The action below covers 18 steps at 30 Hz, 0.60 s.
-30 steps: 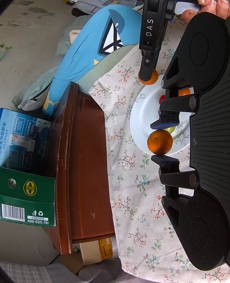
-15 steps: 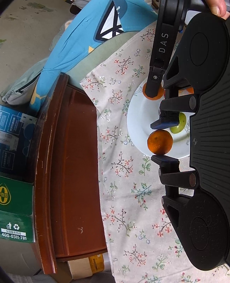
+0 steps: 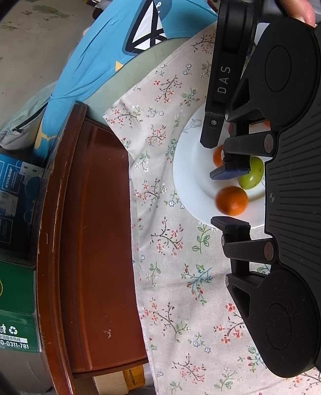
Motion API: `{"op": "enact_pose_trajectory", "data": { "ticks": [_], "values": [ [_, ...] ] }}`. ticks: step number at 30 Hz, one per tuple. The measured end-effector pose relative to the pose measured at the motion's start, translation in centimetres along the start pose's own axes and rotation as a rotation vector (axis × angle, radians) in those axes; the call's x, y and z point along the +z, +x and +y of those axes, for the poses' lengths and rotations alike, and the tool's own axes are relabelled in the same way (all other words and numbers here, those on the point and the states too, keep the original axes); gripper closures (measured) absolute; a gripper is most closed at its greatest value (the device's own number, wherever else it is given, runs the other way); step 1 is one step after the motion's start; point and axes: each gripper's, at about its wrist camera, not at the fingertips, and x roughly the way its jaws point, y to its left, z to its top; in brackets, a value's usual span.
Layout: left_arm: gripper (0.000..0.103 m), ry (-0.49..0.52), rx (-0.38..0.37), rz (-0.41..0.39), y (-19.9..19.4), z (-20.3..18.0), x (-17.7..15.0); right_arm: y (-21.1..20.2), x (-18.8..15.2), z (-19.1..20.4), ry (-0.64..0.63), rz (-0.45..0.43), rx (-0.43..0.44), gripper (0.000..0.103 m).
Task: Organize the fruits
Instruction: 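Carry both mandarins over the white plate and open both grippers to drop them, then return both tools to the fruit cluster and grasp a green jujube with the right gripper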
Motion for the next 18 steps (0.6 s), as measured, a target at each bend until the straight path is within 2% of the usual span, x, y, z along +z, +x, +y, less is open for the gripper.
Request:
{"op": "enact_pose_trajectory", "data": {
  "ticks": [3, 5, 8, 12, 14, 18],
  "values": [
    [0.057, 0.01, 0.027, -0.017, -0.8, -0.4, 0.2, -0.1, 0.0, 0.1, -0.003, -0.002, -0.013, 0.066],
    [0.043, 0.014, 0.049, -0.041, -1.6, -0.4, 0.4, -0.3, 0.2, 0.1, -0.005, -0.006, -0.027, 0.063],
    [0.038, 0.026, 0.063, -0.047, -2.7, -0.4, 0.6, -0.7, 0.2, 0.1, 0.0, -0.007, -0.037, 0.054],
    [0.032, 0.037, 0.076, -0.038, -4.3, -0.4, 0.6, -1.6, -0.1, 0.6, -0.023, -0.01, -0.045, 0.049],
    [0.029, 0.041, 0.082, -0.038, -5.1, -0.3, 0.5, -2.1, -0.4, 1.0, -0.041, -0.015, -0.053, 0.041],
    [0.029, 0.064, 0.108, -0.027, -6.5, -0.2, 0.0, -3.2, -1.1, 1.8, -0.078, -0.021, -0.058, 0.041]
  ]
}}
